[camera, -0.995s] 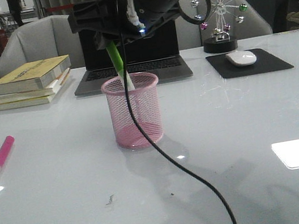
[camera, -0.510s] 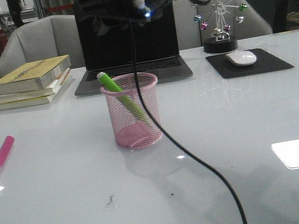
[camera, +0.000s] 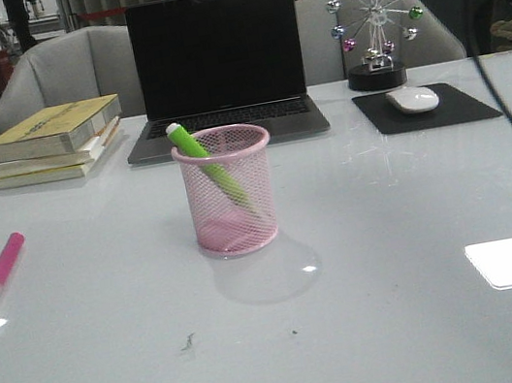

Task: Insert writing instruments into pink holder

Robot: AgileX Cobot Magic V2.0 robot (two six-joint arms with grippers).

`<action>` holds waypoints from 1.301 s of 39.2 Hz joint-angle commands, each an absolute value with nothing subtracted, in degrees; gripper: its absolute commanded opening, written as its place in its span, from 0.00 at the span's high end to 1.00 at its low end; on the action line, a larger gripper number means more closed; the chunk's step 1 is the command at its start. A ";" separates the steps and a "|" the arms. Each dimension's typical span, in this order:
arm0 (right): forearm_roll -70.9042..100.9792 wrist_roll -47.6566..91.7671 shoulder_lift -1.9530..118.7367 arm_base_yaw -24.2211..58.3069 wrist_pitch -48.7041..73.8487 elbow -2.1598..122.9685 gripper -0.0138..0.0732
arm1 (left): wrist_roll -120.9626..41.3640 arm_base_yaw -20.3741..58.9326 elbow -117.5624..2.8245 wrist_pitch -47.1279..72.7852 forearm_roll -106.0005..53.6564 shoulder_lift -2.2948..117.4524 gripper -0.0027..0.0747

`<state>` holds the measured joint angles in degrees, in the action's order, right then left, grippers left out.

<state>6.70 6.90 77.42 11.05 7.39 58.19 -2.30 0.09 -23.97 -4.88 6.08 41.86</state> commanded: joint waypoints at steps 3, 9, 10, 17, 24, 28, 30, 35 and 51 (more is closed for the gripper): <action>6.05 7.57 67.16 6.95 3.69 50.94 0.38 | -1.64 0.52 -25.98 -9.90 5.61 41.89 0.85; 6.05 7.52 58.94 2.77 6.09 41.41 0.38 | -1.64 0.52 -25.98 -9.90 5.61 41.89 0.85; 6.05 7.52 58.18 1.85 6.34 40.10 0.38 | -1.64 0.52 -25.98 -9.90 5.61 41.89 0.85; 6.05 7.52 52.90 -3.80 9.00 33.74 0.38 | -1.64 0.52 -25.98 -9.90 5.61 41.89 0.85; 6.05 7.52 51.27 -4.28 12.98 32.96 0.38 | -1.64 0.52 -25.98 -9.90 5.61 41.89 0.85; 6.05 7.52 51.27 -4.28 12.92 32.96 0.38 | -1.64 0.52 -25.98 -9.90 5.61 41.89 0.85; 6.05 7.52 51.27 -4.28 12.92 32.96 0.38 | -1.64 0.52 -25.98 -9.90 5.61 41.89 0.85; 6.05 7.52 51.27 -4.28 12.92 32.96 0.38 | -1.64 0.52 -25.98 -10.93 5.61 41.89 0.85; 6.05 7.52 51.27 -4.28 12.92 32.96 0.38 | -1.64 0.52 -26.86 -11.16 -2.72 43.12 0.85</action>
<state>6.47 6.90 52.10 -3.94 16.84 31.38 -2.30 0.09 -24.06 -8.13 2.56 42.24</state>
